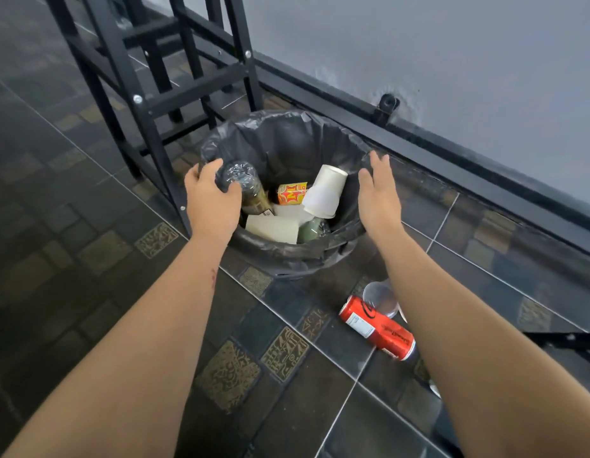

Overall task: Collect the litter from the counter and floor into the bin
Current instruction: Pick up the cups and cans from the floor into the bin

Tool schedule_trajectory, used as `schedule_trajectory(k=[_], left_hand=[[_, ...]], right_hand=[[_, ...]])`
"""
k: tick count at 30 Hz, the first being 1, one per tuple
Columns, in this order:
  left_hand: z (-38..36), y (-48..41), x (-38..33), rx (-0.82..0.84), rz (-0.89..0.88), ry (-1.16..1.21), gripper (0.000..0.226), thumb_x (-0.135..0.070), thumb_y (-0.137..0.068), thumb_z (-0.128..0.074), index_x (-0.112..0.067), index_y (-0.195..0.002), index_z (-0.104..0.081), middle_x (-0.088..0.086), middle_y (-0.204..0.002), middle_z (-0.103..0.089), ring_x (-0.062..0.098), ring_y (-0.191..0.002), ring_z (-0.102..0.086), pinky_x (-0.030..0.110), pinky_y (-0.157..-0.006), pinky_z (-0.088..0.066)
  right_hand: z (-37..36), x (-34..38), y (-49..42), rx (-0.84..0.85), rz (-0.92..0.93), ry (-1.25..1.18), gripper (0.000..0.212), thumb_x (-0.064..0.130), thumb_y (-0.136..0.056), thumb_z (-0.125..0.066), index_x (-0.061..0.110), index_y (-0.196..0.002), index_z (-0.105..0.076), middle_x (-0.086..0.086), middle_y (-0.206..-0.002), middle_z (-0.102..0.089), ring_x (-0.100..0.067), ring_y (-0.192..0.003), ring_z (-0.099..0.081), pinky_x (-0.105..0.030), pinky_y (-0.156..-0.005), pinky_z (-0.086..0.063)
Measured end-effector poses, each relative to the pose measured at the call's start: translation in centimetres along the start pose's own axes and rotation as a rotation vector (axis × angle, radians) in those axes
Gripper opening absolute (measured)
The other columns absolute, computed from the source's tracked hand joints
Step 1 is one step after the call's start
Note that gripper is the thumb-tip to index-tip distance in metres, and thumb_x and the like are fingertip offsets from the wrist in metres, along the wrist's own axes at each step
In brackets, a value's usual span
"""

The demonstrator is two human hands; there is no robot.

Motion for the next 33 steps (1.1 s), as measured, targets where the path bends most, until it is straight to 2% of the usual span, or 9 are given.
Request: schedule_trajectory(k=[2, 4, 6, 8, 15, 20, 27, 30, 33], left_hand=[[0.3, 0.2, -0.2, -0.041, -0.048, -0.094, 0.046, -0.027, -0.096, -0.054, -0.02, -0.14, -0.05, 0.006, -0.158, -0.022, 0.013, -0.135, -0.035, 0.029, -0.109, -0.029], [0.3, 0.9, -0.4, -0.038, -0.087, -0.155, 0.045, -0.027, -0.097, -0.051, -0.017, -0.141, -0.05, 0.011, -0.159, -0.022, 0.023, -0.146, -0.017, 0.043, -0.117, -0.019], [-0.2, 2.5, -1.0, -0.016, -0.171, -0.218, 0.045, -0.028, -0.098, -0.048, -0.015, -0.141, -0.05, 0.012, -0.157, -0.027, 0.027, -0.148, -0.012, 0.044, -0.119, -0.005], [-0.9, 5.0, -2.3, -0.015, -0.331, -0.314, 0.045, -0.031, -0.098, -0.044, -0.012, -0.138, -0.052, 0.013, -0.153, -0.036, 0.03, -0.146, -0.016, 0.047, -0.118, -0.002], [-4.7, 14.9, -6.1, 0.079, -0.725, -0.392, 0.05, -0.032, -0.1, -0.037, -0.007, -0.142, -0.045, 0.013, -0.151, -0.039, 0.03, -0.144, -0.025, 0.05, -0.118, -0.013], [-10.0, 21.6, -5.4, 0.342, -1.049, -0.511, 0.056, -0.029, -0.098, -0.045, -0.007, -0.149, -0.034, 0.011, -0.157, -0.028, 0.026, -0.147, -0.018, 0.045, -0.119, -0.013], [-16.8, 24.7, 1.5, 0.824, -0.925, -0.892, 0.086, -0.054, -0.094, -0.046, -0.014, -0.155, -0.002, 0.006, -0.163, 0.005, 0.022, -0.148, 0.011, 0.043, -0.119, 0.004], [-18.1, 24.9, 3.0, 0.902, -0.857, -0.946, 0.089, -0.049, -0.092, -0.054, -0.015, -0.155, -0.002, 0.004, -0.163, -0.001, 0.022, -0.149, 0.006, 0.044, -0.119, 0.004], [-18.8, 24.8, 3.1, 0.865, -0.842, -0.948, 0.083, -0.042, -0.09, -0.06, -0.015, -0.154, -0.014, 0.007, -0.156, -0.026, 0.025, -0.146, -0.014, 0.045, -0.119, -0.002]], right_hand=[[0.3, 0.0, 1.2, 0.039, 0.042, 0.077, 0.05, 0.038, -0.105, -0.028, 0.033, -0.155, -0.019, 0.013, -0.164, -0.003, -0.012, -0.15, -0.014, -0.043, -0.116, -0.022], [0.9, -0.6, 2.7, 0.078, 0.099, 0.138, 0.051, 0.04, -0.105, -0.028, 0.034, -0.155, -0.017, 0.014, -0.163, -0.003, -0.011, -0.15, -0.013, -0.043, -0.117, -0.021], [1.9, -1.7, 3.9, 0.098, 0.125, 0.166, 0.052, 0.042, -0.105, -0.028, 0.035, -0.155, -0.017, 0.015, -0.163, -0.006, -0.01, -0.15, -0.013, -0.041, -0.118, -0.02], [3.4, -3.1, 4.9, 0.086, 0.1, 0.156, 0.052, 0.045, -0.104, -0.028, 0.036, -0.154, -0.018, 0.017, -0.162, -0.009, -0.009, -0.149, -0.017, -0.04, -0.119, -0.02], [7.7, -10.8, 8.3, 0.066, 0.032, 0.378, 0.057, 0.045, -0.102, -0.038, 0.03, -0.154, -0.02, 0.009, -0.162, -0.019, -0.018, -0.147, -0.026, -0.039, -0.116, -0.026], [7.7, -15.0, 9.0, 0.141, 0.097, 0.552, 0.064, 0.039, -0.098, -0.051, 0.02, -0.153, -0.026, -0.004, -0.159, -0.029, -0.024, -0.144, -0.032, -0.039, -0.117, -0.026], [5.6, -17.4, 8.5, 0.236, 0.165, 0.864, 0.072, 0.059, -0.093, -0.048, 0.026, -0.153, -0.025, -0.002, -0.157, -0.034, -0.024, -0.143, -0.033, -0.045, -0.122, -0.012], [5.1, -18.0, 8.6, 0.233, 0.155, 0.879, 0.069, 0.055, -0.095, -0.048, 0.026, -0.152, -0.024, -0.003, -0.149, -0.046, -0.025, -0.139, -0.039, -0.045, -0.121, -0.011], [5.0, -18.3, 8.7, 0.186, 0.164, 0.81, 0.062, 0.046, -0.096, -0.051, 0.025, -0.15, -0.029, -0.006, -0.135, -0.058, -0.027, -0.133, -0.044, -0.044, -0.121, -0.012]])
Point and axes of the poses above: each hand's wrist, its own y-axis away from the middle knuckle, its own z-axis out of the back of the hand, x = y × z, the point moved 5 cm from there along -y, towards the middle knuckle
